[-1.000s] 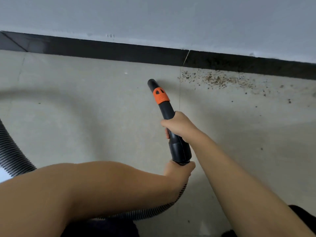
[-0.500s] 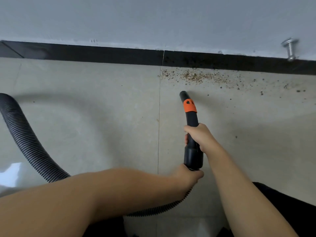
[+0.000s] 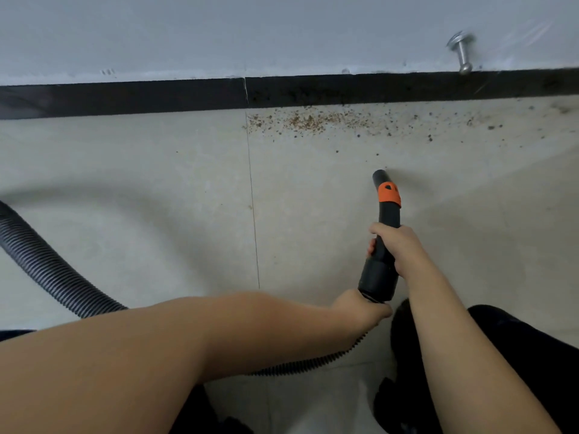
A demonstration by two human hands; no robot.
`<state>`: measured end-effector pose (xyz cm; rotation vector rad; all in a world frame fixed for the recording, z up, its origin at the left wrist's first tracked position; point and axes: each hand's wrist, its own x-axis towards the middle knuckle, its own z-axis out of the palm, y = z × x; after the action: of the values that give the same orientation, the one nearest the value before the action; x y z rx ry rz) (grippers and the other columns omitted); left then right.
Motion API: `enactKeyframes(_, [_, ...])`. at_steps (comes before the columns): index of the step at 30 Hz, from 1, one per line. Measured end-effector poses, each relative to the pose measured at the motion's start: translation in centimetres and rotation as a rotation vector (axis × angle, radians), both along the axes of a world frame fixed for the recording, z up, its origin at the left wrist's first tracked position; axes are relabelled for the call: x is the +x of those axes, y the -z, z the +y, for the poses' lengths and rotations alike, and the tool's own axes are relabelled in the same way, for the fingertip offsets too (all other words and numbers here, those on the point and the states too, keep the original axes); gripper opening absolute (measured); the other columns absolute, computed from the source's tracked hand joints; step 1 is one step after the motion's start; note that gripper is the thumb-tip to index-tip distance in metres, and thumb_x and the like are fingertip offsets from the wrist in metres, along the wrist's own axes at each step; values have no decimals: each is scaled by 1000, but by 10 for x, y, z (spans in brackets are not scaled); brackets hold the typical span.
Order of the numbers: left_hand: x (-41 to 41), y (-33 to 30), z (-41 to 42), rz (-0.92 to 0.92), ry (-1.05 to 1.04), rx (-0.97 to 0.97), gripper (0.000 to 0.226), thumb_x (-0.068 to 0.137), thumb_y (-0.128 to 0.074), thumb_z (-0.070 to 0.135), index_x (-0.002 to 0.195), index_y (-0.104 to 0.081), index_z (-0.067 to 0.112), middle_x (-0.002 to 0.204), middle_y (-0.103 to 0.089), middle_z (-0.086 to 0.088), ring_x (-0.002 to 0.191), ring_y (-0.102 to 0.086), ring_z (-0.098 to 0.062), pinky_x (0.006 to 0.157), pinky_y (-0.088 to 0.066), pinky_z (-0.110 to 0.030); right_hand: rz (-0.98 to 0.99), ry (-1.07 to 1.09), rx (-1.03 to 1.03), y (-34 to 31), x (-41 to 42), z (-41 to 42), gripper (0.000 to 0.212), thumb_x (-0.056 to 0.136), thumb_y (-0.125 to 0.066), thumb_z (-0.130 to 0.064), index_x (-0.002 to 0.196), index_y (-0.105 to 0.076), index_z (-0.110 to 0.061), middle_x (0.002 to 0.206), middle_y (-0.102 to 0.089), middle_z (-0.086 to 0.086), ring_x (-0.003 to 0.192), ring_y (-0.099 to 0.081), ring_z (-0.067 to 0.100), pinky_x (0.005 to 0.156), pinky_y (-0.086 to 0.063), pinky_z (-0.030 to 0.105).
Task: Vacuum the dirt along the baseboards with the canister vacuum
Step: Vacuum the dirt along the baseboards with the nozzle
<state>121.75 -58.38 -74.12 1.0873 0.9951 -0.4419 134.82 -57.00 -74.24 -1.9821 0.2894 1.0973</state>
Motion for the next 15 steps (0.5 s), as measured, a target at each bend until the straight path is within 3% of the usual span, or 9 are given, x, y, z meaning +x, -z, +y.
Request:
enactKeyframes(4, [11, -4, -1, -32, -52, -29, 15, 83, -62, 16, 75, -50, 21, 66, -50, -1, 57, -46, -13, 54, -39, -22, -10, -34, -1, -2, 11, 3, 11, 83, -56, -1, 82, -47, -6, 43, -51, 6, 32, -48, 16, 46, -46, 27])
enactKeyframes(11, [-8, 11, 6, 7, -191, 33, 15, 82, -58, 12, 73, -47, 17, 69, -47, -5, 64, -45, -19, 64, -37, -26, 35, -214, 48, -1, -17, 36, 13, 83, -53, -1, 76, -44, -8, 53, -50, 10, 35, -46, 17, 47, -44, 25])
enactKeyframes(15, [-9, 14, 12, -13, -182, 29, 13, 81, -58, 12, 75, -48, 18, 70, -46, -5, 67, -45, -19, 64, -36, -26, 52, -191, 63, 2, -17, 40, 11, 83, -53, -2, 79, -45, -8, 52, -50, 9, 38, -47, 19, 49, -45, 27])
